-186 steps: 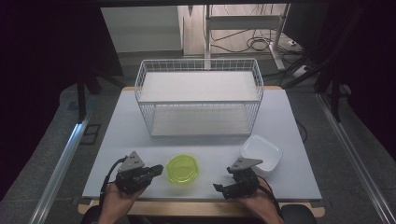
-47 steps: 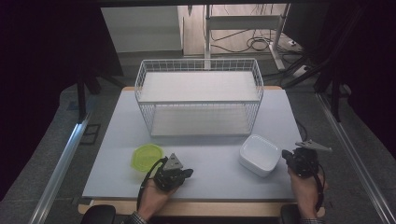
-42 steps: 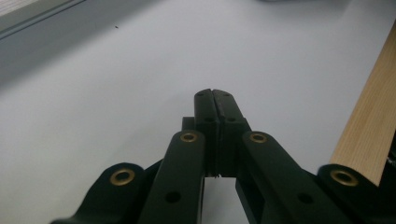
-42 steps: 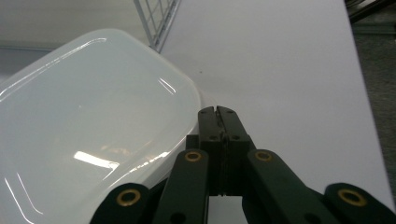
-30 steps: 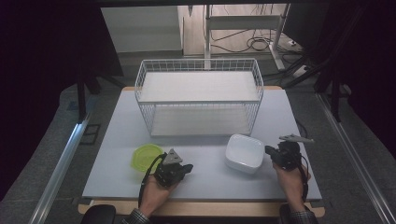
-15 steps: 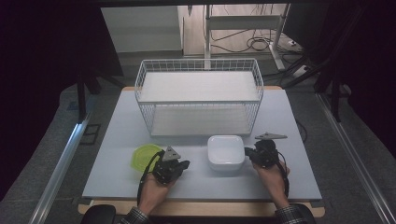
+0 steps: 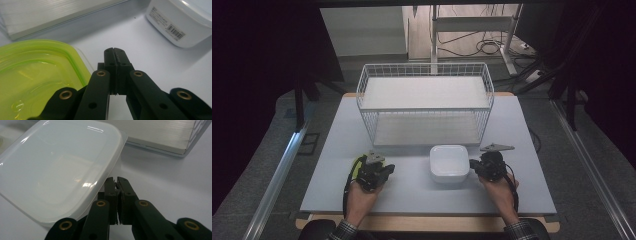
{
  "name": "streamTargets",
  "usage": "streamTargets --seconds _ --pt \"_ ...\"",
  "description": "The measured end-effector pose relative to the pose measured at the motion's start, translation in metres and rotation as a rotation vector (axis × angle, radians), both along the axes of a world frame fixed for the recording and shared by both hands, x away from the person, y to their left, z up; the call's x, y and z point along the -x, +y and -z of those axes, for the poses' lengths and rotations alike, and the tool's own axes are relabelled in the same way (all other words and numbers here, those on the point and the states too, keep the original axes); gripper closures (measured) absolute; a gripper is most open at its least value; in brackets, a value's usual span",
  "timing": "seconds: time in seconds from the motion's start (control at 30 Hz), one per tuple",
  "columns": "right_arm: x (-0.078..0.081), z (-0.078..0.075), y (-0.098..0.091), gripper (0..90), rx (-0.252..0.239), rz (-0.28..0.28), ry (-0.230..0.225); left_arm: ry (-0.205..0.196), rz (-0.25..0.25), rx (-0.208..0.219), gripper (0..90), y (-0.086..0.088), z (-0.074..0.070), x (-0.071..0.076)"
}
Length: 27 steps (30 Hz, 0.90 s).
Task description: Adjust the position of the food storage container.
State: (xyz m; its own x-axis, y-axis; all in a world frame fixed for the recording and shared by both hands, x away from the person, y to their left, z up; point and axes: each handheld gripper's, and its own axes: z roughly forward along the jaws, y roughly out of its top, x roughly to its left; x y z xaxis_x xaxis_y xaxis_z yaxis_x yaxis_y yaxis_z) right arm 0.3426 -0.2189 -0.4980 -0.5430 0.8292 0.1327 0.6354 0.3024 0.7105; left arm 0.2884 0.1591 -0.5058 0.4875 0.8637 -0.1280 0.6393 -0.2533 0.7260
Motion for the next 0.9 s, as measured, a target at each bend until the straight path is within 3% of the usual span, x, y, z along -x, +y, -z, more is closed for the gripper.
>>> streamTargets --seconds 0.2,0.3,0.37,0.4,0.43,0.53,0.7,0.8,0.9 --pt "0.0 0.0 0.0 86.3 0.001 0.002 0.0 0.019 -0.069 -0.013 90.0 0.014 0.002 -0.002" --pt "0.0 0.0 0.0 86.3 0.003 -0.002 -0.002 0.013 -0.069 -0.017 90.0 0.013 -0.001 0.0" --pt "0.0 0.0 0.001 86.4 0.003 -0.005 -0.001 -0.007 -0.041 -0.021 90.0 0.006 -0.004 0.003" --pt "0.001 0.0 0.003 86.5 0.002 -0.011 -0.001 -0.023 -0.003 -0.014 90.0 -0.005 -0.004 0.004" --pt "0.001 0.0 0.003 86.5 0.002 -0.011 -0.001 -0.023 -0.003 -0.014 90.0 -0.005 -0.004 0.004" --pt "0.004 0.001 0.011 86.5 -0.008 -0.029 0.006 -0.023 0.063 -0.004 90.0 -0.026 0.0 -0.001" --pt "0.007 0.003 0.023 86.5 -0.009 -0.067 0.007 -0.014 0.095 0.016 90.0 -0.04 0.007 -0.013" --pt "0.009 0.007 0.034 86.3 -0.009 -0.089 0.017 0.008 0.112 0.075 90.0 -0.046 0.012 -0.028" --pt "0.008 0.008 0.037 86.2 -0.008 -0.094 0.016 0.019 0.114 0.095 89.8 -0.049 0.015 -0.032"
